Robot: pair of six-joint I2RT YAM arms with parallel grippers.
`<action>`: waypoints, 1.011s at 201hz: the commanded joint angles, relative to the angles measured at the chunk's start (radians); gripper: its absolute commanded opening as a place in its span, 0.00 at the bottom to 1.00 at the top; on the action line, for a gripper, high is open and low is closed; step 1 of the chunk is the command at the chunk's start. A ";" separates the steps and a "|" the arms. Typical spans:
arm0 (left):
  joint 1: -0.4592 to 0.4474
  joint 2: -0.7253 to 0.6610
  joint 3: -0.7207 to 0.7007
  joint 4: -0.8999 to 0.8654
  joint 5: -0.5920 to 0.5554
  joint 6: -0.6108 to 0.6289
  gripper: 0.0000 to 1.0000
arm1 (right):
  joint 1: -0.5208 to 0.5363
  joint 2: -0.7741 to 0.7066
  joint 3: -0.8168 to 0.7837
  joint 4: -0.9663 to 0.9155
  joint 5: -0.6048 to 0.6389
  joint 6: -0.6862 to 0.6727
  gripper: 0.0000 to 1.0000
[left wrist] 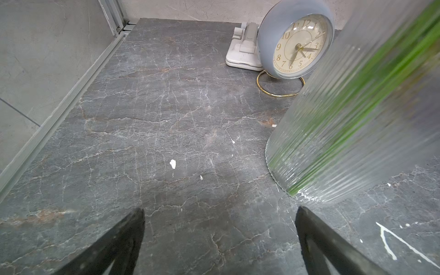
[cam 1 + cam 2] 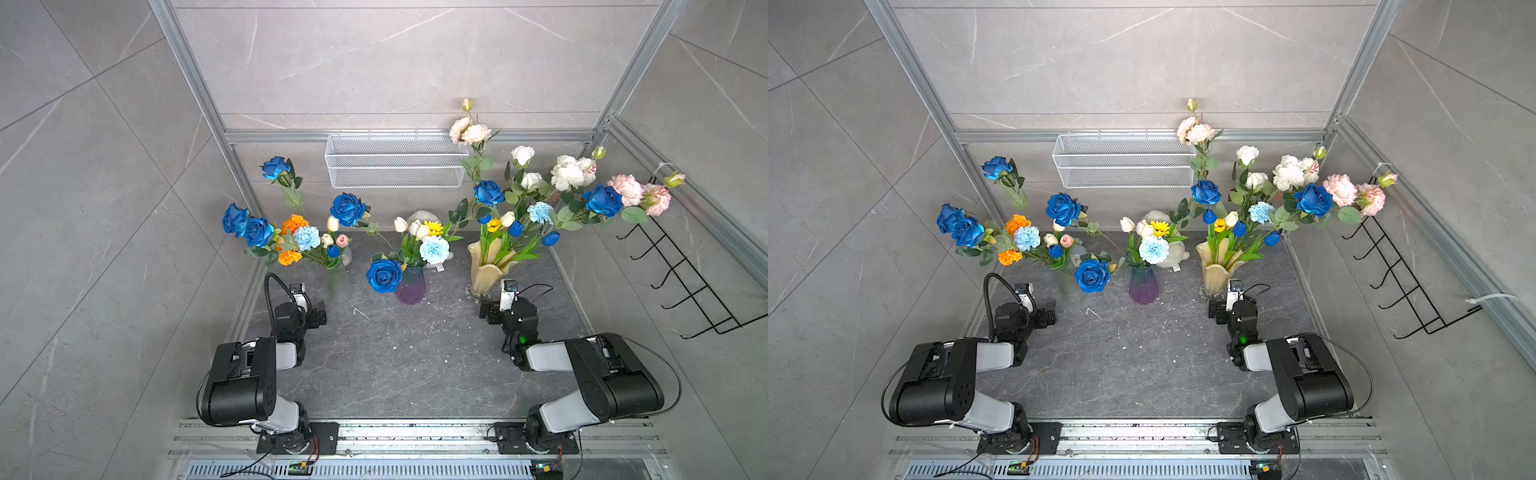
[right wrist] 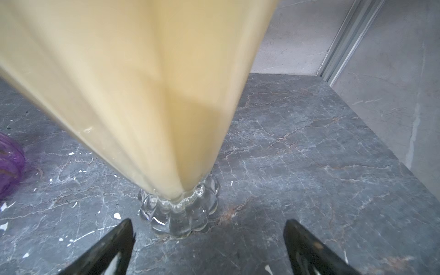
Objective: Pick out blue flowers from the vase
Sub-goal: Pick up the flower from the vase.
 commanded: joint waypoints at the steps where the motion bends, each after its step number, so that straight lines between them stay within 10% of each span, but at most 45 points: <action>1: 0.005 0.003 0.027 0.050 0.020 -0.008 1.00 | 0.001 0.012 0.017 0.023 -0.001 -0.017 1.00; 203: -0.013 -0.103 -0.006 0.023 -0.056 -0.016 1.00 | -0.013 -0.101 0.053 -0.139 0.071 0.020 1.00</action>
